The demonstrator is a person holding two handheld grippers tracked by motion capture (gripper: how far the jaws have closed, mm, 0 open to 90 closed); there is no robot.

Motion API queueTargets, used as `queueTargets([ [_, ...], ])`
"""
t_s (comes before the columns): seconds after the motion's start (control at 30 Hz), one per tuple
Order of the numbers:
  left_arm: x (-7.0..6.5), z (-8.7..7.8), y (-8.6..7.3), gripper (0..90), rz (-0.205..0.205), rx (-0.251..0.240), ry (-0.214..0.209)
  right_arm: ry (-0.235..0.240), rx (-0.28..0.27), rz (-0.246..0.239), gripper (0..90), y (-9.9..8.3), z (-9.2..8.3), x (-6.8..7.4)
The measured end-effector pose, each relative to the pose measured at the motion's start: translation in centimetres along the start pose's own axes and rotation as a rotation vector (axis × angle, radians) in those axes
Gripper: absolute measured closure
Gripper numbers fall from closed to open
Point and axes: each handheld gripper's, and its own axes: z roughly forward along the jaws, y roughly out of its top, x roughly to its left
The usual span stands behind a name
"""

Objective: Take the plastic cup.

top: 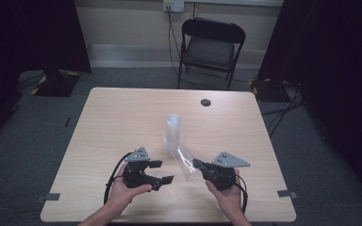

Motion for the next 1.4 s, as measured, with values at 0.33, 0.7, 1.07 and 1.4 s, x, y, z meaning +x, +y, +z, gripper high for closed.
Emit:
queueTargets([
  [0.33, -0.6, 0.2, -0.4, 22.9, 0.116, 0.007, 0.093, 0.052, 0.061, 0.072, 90.0, 0.2, -0.2, -0.7],
  [0.7, -1.0, 0.5, -1.0, 21.4, 0.206, 0.033, 0.114, 0.135, 0.194, 0.051, 90.0, 0.7, 0.3, -0.1],
  [1.07, -1.9, 0.9, -1.3, 20.5, 0.318, 0.027, 0.113, 0.205, 0.319, 0.105, 90.0, 0.6, 1.5, -0.6],
  [1.4, -2.8, 1.4, -1.6, 15.7, 0.426, 0.033, 0.086, 0.267, 0.399, 0.115, 90.0, 0.5, 2.2, -0.2],
])
